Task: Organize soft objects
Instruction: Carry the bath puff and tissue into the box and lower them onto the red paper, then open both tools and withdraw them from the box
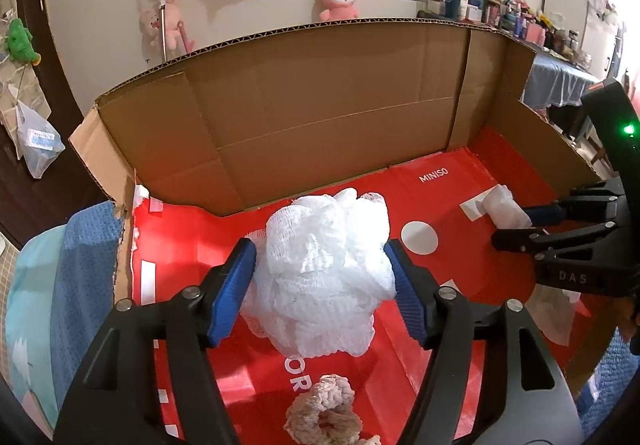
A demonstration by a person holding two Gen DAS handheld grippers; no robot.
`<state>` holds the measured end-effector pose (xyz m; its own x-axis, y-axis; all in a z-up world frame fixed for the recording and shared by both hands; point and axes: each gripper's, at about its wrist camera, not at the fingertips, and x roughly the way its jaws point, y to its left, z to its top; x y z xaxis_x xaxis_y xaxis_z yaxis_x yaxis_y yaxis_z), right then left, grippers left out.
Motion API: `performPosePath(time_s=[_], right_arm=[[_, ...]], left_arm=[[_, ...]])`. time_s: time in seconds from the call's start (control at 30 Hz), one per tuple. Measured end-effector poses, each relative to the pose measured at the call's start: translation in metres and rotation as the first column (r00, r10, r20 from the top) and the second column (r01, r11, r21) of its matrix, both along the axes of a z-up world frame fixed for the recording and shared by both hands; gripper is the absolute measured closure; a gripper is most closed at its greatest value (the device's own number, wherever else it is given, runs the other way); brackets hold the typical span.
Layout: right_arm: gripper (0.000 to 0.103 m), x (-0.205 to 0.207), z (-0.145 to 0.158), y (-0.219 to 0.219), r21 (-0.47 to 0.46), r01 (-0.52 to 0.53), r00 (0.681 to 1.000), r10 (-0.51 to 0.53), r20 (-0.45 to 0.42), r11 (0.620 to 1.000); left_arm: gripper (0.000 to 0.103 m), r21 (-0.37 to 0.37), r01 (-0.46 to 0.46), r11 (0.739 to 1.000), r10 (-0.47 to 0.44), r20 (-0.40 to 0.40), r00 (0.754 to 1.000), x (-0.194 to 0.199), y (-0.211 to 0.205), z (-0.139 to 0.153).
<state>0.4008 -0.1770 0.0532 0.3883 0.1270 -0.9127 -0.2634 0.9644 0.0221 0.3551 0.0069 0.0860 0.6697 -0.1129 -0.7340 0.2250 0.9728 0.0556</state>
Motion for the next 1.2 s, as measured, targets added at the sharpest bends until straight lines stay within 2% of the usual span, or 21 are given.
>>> performPosePath(time_s=[0.17,0.4,0.73,0.9,1.2], right_arm=[[0.057,-0.001,0.002,0.002,0.001,0.0,1.0,0.0,0.001,1.0],[0.052,-0.006,0.01,0.004,0.005,0.0,1.0,0.0,0.016,1.0],[0.041,-0.021,0.033,0.009,0.014,-0.011,0.999,0.011,0.05,1.0],[0.037,-0.031,0.047,0.008,0.031,-0.009,0.997,0.007,0.078,0.999],[0.031,-0.064,0.072,-0.006,0.072,-0.012,0.989,0.001,0.148,0.997]], left_arm=[[0.033,-0.011,0.0,1.0,0.0,0.0,1.0,-0.001,0.001,0.0],[0.027,-0.034,0.014,0.999,-0.014,0.015,1.0,-0.007,0.0,0.007],[0.025,-0.077,0.022,0.997,-0.018,0.05,0.999,-0.021,-0.001,0.025],[0.024,-0.099,0.023,0.995,-0.015,0.082,0.997,-0.035,0.002,0.039],[0.015,-0.14,0.029,0.99,-0.004,0.174,0.985,-0.081,0.01,0.066]])
